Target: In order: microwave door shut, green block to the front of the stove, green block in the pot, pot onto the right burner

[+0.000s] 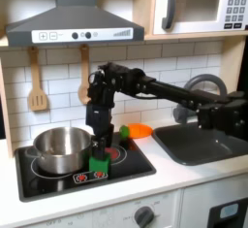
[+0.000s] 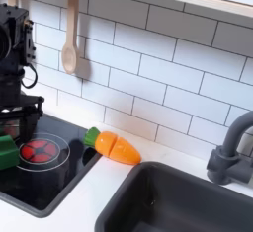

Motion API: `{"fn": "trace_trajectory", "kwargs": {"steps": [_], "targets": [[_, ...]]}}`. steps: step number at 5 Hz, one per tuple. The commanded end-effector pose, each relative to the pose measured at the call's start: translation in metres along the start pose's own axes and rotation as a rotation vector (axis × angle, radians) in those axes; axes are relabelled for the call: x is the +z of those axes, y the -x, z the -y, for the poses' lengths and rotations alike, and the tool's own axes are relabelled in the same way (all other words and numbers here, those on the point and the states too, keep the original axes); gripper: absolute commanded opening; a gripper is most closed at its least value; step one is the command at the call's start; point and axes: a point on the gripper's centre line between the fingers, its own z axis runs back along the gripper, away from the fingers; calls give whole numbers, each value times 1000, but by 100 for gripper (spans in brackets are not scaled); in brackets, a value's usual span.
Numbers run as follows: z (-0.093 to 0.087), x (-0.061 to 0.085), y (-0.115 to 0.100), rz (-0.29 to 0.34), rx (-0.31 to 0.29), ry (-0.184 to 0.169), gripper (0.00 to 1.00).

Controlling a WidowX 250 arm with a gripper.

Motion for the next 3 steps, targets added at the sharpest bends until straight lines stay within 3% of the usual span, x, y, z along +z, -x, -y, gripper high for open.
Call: {"fn": "trace_trajectory", "kwargs": {"steps": [1,3], "targets": [[-14,3,4,10,12,4,100],[-10,-7,6,-5,12,-9,100]]}}
